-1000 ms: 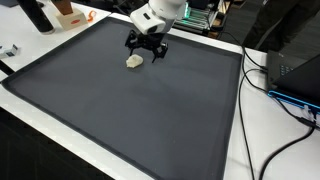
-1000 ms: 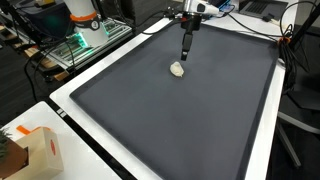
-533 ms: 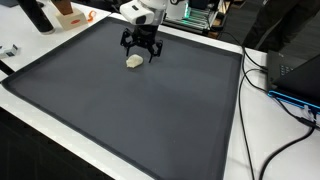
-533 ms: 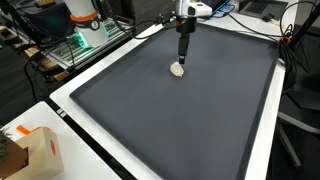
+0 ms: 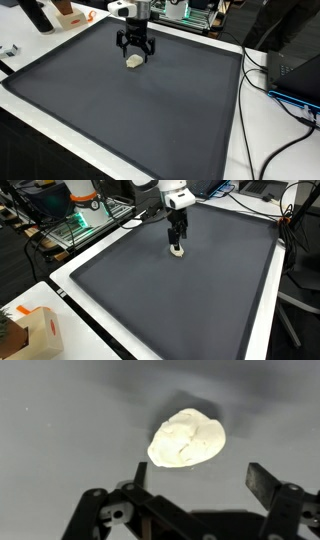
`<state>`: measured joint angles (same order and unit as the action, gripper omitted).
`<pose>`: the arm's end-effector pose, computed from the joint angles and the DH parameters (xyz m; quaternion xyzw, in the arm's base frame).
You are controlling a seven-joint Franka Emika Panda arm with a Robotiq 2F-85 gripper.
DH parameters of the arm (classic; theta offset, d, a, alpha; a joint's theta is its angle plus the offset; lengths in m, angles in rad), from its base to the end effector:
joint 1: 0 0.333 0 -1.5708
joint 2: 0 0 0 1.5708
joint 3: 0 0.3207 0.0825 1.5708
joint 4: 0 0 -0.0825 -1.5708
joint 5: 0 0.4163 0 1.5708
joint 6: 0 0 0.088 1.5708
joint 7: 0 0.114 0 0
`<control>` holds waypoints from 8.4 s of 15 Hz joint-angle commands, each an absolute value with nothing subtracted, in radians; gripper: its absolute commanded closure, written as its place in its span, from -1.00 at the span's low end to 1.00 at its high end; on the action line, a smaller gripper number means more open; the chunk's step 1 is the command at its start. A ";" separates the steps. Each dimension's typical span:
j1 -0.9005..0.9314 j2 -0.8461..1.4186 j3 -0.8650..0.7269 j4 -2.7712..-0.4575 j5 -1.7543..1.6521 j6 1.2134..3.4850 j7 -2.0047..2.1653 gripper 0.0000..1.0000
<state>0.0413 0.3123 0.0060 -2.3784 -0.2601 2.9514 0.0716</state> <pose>0.5438 0.0426 0.1857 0.9846 0.1109 0.1311 0.0322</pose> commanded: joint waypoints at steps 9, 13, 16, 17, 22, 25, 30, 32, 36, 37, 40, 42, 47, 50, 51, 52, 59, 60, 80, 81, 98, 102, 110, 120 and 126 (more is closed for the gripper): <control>-0.387 0.299 0.432 -2.459 0.262 3.063 -0.177 -1.00; -0.456 0.297 0.470 -2.457 0.286 3.051 -0.185 -1.00; -0.511 0.299 0.517 -2.442 0.342 3.001 -0.161 -1.00; -0.528 0.298 0.531 -2.440 0.363 2.989 -0.161 -1.00; -0.568 0.286 0.548 -2.430 0.443 2.886 -0.129 -1.00; -0.571 0.283 0.540 -2.422 0.462 2.839 -0.108 -1.00; -0.364 0.235 0.333 -2.399 0.517 2.731 -0.071 -1.00; -0.270 0.215 0.238 -2.391 0.458 2.688 0.011 -1.00; -0.114 0.184 0.094 -2.358 0.292 2.608 0.213 -1.00; -0.084 0.179 0.071 -2.344 0.245 2.585 0.263 -1.00; -0.012 0.168 0.022 -2.297 0.111 2.513 0.396 -1.00; 0.027 0.166 0.001 -2.260 0.015 2.457 0.486 -1.00; 0.083 0.176 -0.006 -2.168 -0.126 2.326 0.612 -1.00; 0.075 0.175 0.004 -2.172 -0.094 2.350 0.585 -1.00; 0.076 0.175 0.004 -2.170 -0.096 2.349 0.586 -1.00; 0.076 0.175 0.003 -2.170 -0.097 2.349 0.586 -1.00; 0.070 0.226 -0.007 -2.164 -0.073 2.376 0.597 -1.00; 0.071 0.238 -0.010 -2.163 -0.076 2.384 0.601 -1.00; 0.086 0.388 -0.055 -2.168 0.014 2.511 0.556 -0.02; 0.088 0.390 -0.058 -2.167 0.011 2.512 0.557 0.13; 0.106 0.389 -0.071 -2.157 0.000 2.502 0.565 0.24; 0.101 0.383 -0.065 -2.158 0.009 2.503 0.553 -0.21; 0.103 0.345 -0.063 -2.167 0.007 2.470 0.546 -1.00; 0.036 0.097 -0.030 -2.284 0.102 2.424 0.333 -1.00; -0.062 0.014 -0.053 -2.349 0.575 2.438 -0.022 -1.00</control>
<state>-0.0170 0.0582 -0.0472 -2.2857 0.3882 2.4289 0.1246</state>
